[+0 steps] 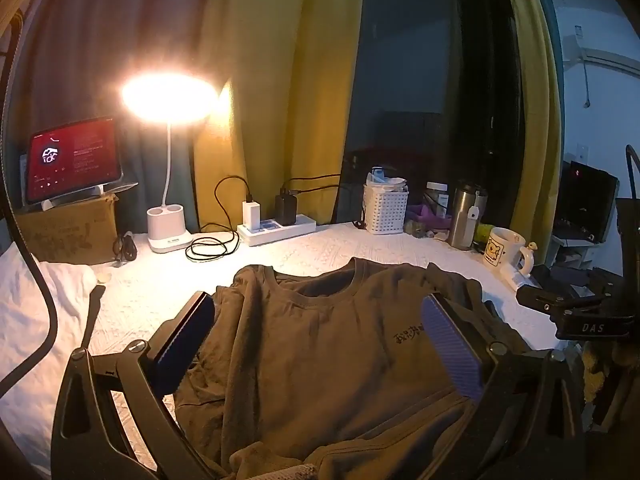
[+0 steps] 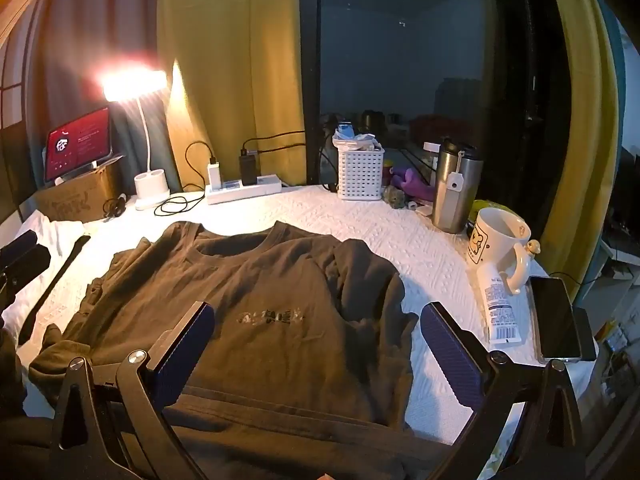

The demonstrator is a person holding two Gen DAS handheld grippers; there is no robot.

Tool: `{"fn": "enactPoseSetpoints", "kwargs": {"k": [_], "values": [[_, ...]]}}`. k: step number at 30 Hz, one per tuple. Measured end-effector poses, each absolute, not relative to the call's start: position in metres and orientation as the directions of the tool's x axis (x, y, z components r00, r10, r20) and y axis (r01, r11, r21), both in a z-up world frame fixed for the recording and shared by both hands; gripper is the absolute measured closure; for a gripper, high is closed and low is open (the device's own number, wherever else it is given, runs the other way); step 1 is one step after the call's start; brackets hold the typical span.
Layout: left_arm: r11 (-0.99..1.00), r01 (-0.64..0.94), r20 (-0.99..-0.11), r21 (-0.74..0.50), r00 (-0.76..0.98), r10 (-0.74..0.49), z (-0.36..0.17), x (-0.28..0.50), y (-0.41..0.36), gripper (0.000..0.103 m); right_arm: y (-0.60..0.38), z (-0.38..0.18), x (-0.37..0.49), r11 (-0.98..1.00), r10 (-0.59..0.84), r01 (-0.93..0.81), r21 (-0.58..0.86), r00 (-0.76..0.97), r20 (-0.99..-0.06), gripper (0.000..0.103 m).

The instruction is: Fold small clothes

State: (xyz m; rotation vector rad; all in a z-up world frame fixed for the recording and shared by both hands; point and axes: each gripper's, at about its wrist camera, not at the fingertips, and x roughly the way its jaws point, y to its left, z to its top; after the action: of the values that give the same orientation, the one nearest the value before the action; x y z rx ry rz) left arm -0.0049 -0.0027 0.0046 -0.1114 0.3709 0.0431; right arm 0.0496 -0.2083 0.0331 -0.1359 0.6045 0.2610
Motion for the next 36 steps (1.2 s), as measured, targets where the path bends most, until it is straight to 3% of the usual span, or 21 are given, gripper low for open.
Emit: {"fn": "enactPoseSetpoints", "kwargs": {"k": [36], "values": [[0.994,-0.072,-0.35,-0.084,0.936,0.038,0.0023,-0.0083,0.0012,0.001,-0.2031,0.0328,0.0478,0.957,0.203,-0.285,-0.052,0.787,-0.582,0.0]]}}
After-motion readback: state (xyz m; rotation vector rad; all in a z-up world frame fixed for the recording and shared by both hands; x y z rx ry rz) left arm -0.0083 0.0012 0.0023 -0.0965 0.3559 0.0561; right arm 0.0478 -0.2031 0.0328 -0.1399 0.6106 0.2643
